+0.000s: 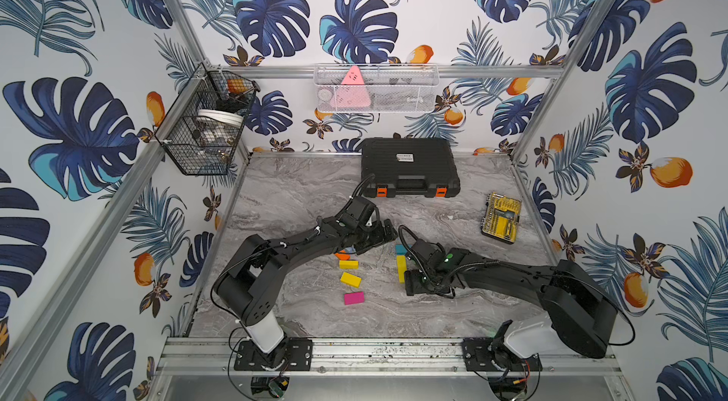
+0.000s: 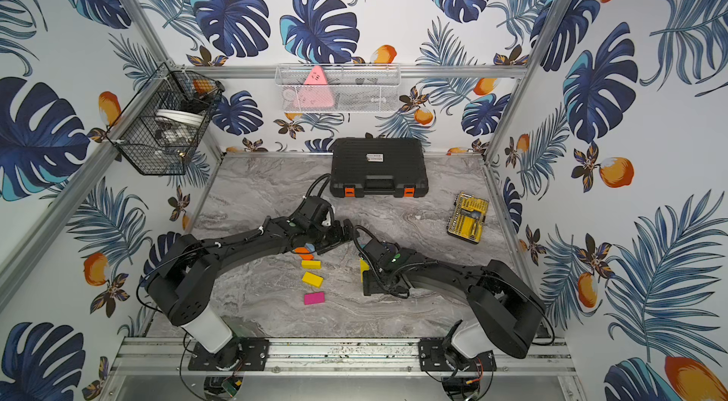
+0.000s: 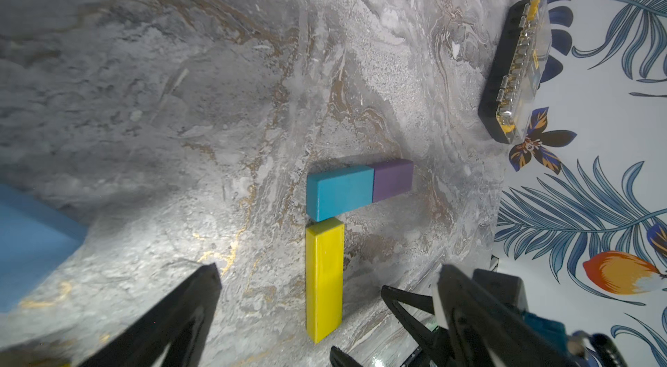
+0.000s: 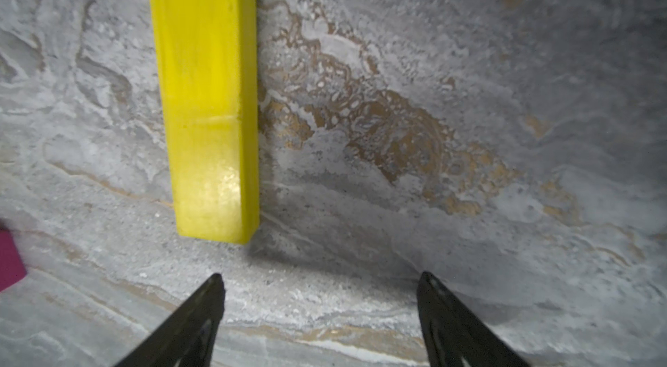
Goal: Assemble the letter c with building blocks
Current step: Assemble the building block at the center of the board.
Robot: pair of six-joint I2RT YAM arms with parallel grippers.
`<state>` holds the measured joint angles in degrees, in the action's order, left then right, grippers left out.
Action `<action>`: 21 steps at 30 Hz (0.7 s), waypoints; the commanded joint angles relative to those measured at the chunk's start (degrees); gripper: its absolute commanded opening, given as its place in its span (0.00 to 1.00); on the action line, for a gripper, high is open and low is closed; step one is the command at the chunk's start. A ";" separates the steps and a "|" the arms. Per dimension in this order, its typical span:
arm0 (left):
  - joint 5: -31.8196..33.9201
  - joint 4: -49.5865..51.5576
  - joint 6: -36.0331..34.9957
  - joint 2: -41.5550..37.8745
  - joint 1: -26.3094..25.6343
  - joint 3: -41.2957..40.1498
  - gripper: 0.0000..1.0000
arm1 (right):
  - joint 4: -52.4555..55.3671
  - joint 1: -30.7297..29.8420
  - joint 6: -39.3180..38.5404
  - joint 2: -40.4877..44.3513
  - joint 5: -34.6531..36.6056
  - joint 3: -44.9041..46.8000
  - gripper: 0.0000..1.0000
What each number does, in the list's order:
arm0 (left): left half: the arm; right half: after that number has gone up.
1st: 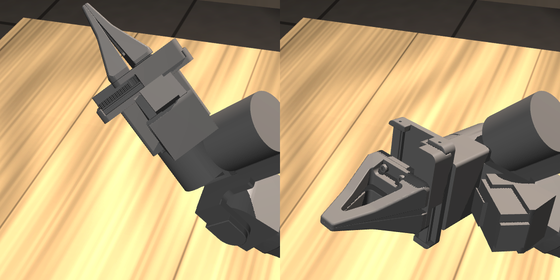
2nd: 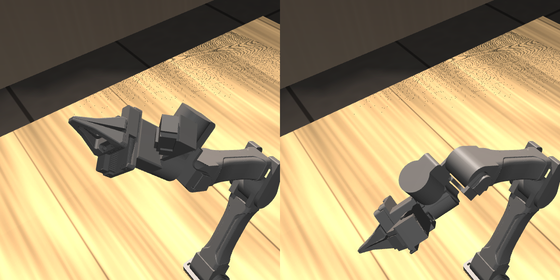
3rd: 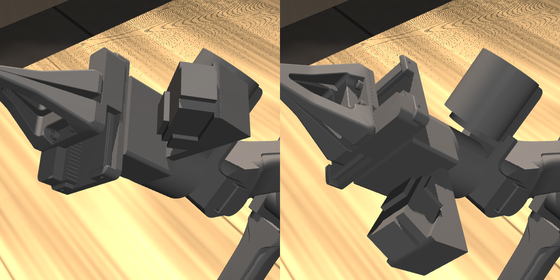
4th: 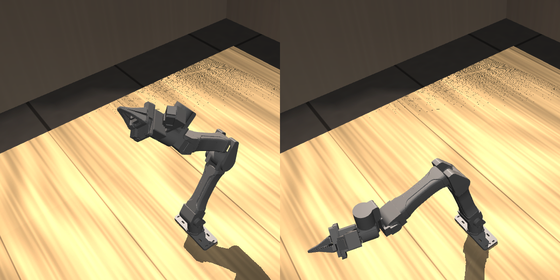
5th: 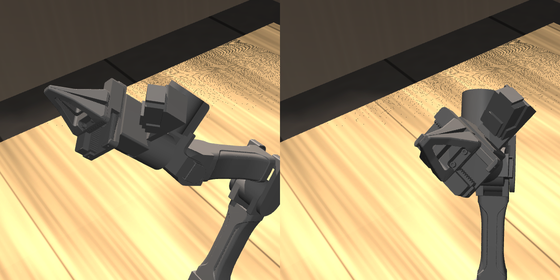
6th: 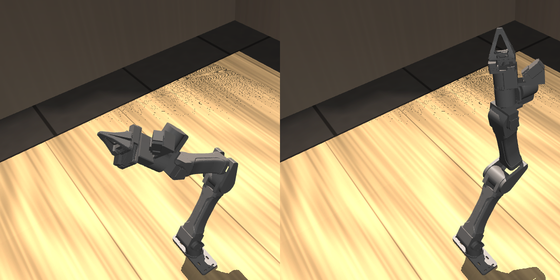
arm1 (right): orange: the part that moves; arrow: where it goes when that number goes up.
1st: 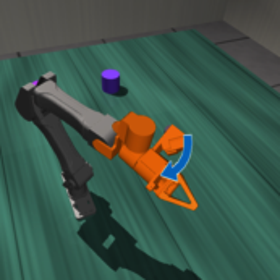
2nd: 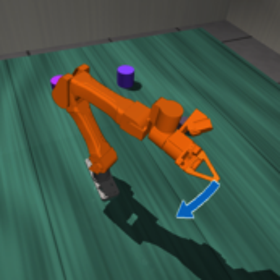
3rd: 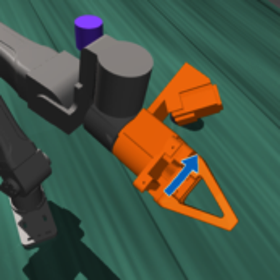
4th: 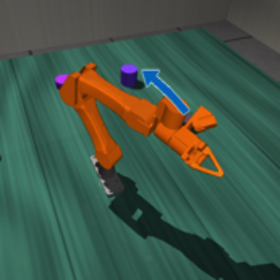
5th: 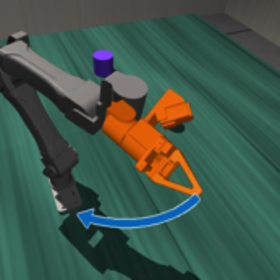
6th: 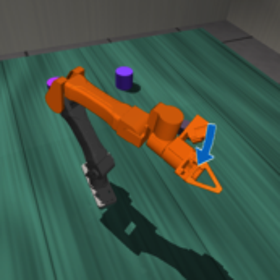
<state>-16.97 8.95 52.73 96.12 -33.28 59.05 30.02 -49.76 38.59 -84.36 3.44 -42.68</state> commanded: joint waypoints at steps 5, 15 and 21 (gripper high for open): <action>-0.58 0.60 -0.30 -1.26 1.48 -1.04 0.99 | -1.45 -0.08 1.89 -1.85 1.31 -0.56 0.85; -1.22 0.17 -0.35 -1.55 1.99 -1.52 0.99 | -1.88 -0.07 2.25 -3.40 1.63 -0.83 0.85; -1.40 -0.07 -0.26 -1.59 1.97 -1.73 0.99 | -1.98 -0.07 2.39 -3.84 1.79 -0.83 0.85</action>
<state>-18.06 9.56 52.64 94.89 -31.44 57.45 28.03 -49.82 39.70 -87.24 7.18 -44.03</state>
